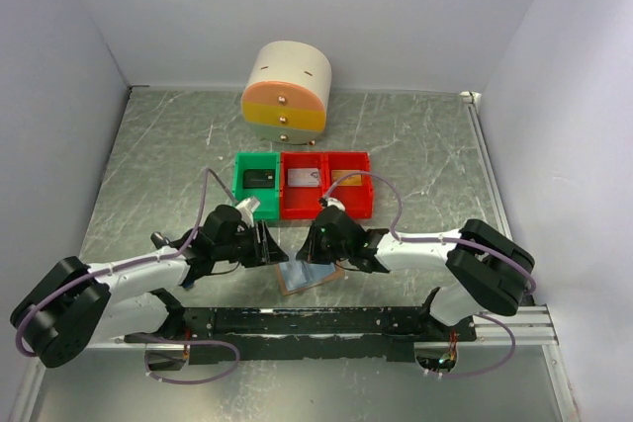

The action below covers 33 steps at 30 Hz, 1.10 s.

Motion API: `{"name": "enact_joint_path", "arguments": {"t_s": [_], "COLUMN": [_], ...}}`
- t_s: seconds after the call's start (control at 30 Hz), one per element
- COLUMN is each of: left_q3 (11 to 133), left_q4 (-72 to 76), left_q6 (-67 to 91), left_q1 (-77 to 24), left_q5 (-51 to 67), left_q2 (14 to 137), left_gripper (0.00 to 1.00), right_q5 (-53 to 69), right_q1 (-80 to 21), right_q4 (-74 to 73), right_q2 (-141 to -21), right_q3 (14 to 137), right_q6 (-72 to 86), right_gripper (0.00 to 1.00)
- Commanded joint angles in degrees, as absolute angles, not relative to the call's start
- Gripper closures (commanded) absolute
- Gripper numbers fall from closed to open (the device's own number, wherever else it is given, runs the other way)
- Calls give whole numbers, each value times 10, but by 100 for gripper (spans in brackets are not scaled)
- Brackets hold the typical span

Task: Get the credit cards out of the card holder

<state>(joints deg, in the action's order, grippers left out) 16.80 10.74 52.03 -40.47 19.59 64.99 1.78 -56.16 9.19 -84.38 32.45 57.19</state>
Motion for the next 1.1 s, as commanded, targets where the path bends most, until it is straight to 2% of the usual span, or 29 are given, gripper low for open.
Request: {"name": "enact_joint_path", "arguments": {"t_s": [0.0, 0.33, 0.6, 0.77, 0.97, 1.07], "left_q3": [173, 184, 185, 207, 212, 215], "left_q4": [135, 171, 242, 228, 187, 177], "left_q6": [535, 567, 596, 593, 587, 585], "left_q1": [-415, -454, -482, -498, -498, -499], "left_q5": [184, 145, 134, 120, 100, 96], "left_q2": [661, 699, 737, 755, 743, 738], "left_gripper": [47, 59, 63, 70, 72, 72], "right_q5": [21, 25, 30, 12, -64, -80], "right_q1": [-555, -552, -550, -549, -549, -549], "right_q4": [105, 102, 107, 55, -47, -75], "right_q2": [-848, -846, -835, -827, -780, -758], "right_q3": [323, 326, 318, 338, 352, 351], "right_q6": [574, 572, 574, 558, 541, 533], "right_gripper": [100, 100, 99, 86, 70, 68]}}
